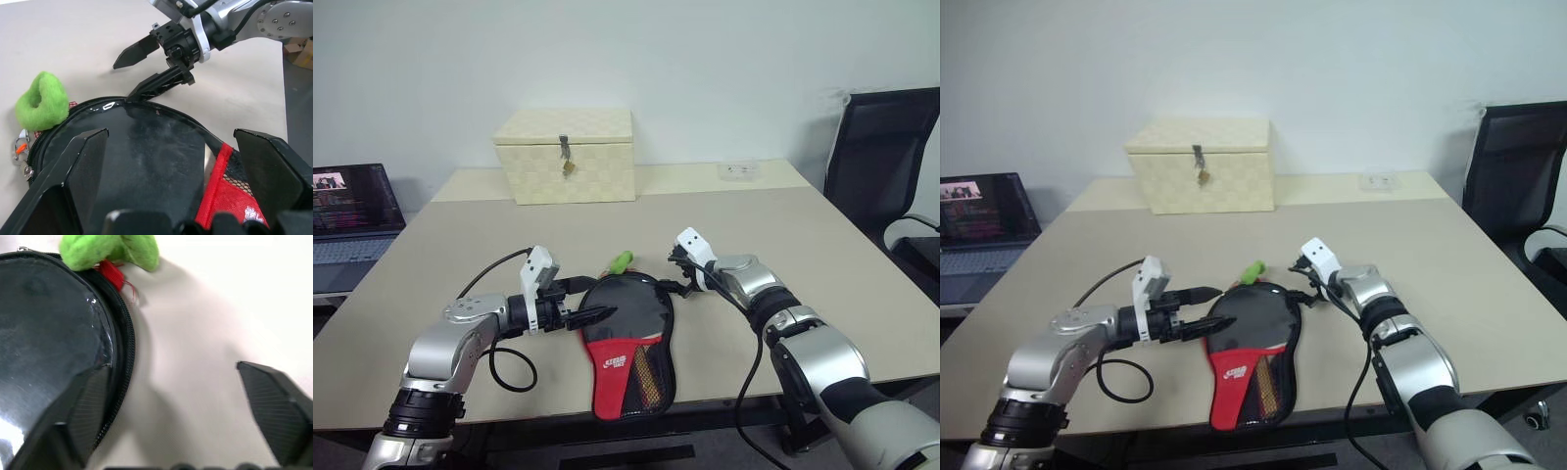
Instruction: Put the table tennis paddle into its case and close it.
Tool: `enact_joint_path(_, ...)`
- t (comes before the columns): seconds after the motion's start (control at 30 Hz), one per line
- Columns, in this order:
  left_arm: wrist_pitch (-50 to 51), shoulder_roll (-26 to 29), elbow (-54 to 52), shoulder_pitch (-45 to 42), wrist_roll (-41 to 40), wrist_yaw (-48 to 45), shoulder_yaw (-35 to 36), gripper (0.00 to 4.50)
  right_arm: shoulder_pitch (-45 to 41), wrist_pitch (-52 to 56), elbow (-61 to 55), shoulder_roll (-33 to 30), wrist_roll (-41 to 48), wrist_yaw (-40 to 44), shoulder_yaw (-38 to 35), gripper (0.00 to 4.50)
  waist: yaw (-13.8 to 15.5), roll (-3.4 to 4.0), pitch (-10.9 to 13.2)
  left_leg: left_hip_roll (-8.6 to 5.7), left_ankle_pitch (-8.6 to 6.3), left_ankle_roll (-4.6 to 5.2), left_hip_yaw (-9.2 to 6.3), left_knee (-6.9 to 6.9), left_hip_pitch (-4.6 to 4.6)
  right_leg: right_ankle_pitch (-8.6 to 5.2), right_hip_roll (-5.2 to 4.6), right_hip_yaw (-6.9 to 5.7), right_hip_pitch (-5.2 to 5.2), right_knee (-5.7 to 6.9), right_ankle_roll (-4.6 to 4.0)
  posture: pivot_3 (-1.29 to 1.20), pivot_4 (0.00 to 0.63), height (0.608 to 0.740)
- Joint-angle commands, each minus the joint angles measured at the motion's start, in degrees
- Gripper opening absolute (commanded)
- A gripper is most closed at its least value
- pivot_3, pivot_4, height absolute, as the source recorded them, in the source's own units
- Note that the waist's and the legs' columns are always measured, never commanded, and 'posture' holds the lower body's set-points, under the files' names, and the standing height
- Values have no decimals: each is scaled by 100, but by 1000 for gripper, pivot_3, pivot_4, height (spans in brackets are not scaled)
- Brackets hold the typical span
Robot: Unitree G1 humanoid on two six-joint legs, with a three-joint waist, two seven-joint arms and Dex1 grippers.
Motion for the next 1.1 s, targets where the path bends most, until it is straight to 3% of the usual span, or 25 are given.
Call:
enact_joint_path(0.03,-137,58,5,-144,-23,-71,36,4500,-34,367,-496,63,365,357,-252,4474,0,0,0,0,0,0,0,0,0,0,0,-1,0,0,0,0,150,740)
enact_joint_path(0.3,-490,97,436,-343,243,-271,-128,4500,647,648,-1614,-7,314,359,-38,4474,16,0,0,-2,0,0,0,0,-1,0,0,-3,0,-2,0,0,150,740)
enact_joint_path(0.5,-1392,-196,1383,-918,896,-575,-794,4500,1399,1670,-3624,-331,787,844,-43,4474,54,2,2,-5,0,0,-1,3,-11,0,0,-12,-1,-3,1,0,150,740)
enact_joint_path(0.73,-2713,-742,2828,-1552,1717,-1055,-1560,4500,2198,2722,-5492,-868,1162,642,-240,4474,129,2,1,-7,0,0,0,1,-15,0,2,-16,-4,-8,1,0,150,740)
enact_joint_path(0.93,-3398,-1178,3890,-1805,2072,-1162,-1728,4500,2395,3320,-6367,-1119,1531,306,-573,4474,143,3,2,-7,0,1,3,4,-29,-1,5,-13,-16,-7,1,0,150,740)
enact_joint_path(1.1,-3712,-1319,4419,-1894,2219,-1188,-1706,4500,1982,3554,-6304,-902,1853,-32,-767,4474,149,2,1,-9,0,1,3,6,-28,-1,5,-13,-15,-6,1,0,150,740)
